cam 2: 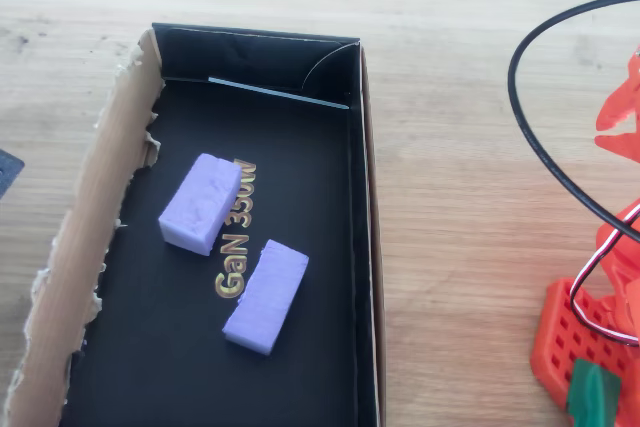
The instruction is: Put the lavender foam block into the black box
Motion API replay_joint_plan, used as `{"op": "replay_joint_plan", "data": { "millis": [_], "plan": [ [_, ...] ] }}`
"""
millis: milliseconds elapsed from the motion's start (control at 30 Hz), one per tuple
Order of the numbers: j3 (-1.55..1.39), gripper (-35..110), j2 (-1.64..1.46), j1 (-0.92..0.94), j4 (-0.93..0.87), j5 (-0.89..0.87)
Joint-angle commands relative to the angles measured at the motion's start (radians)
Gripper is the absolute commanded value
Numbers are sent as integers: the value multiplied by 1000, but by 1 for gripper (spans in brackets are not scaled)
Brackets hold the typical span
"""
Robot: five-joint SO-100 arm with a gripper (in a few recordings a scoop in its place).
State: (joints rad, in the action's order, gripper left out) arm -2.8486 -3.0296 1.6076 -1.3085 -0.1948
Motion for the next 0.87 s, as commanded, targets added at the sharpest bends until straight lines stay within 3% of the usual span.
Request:
{"op": "replay_joint_plan", "data": {
  "millis": [0, 833],
  "plan": [
    [-3, 0, -9, -32, 2, -26],
    [-3, 0, -9, -48, 2, -26]
  ]
}}
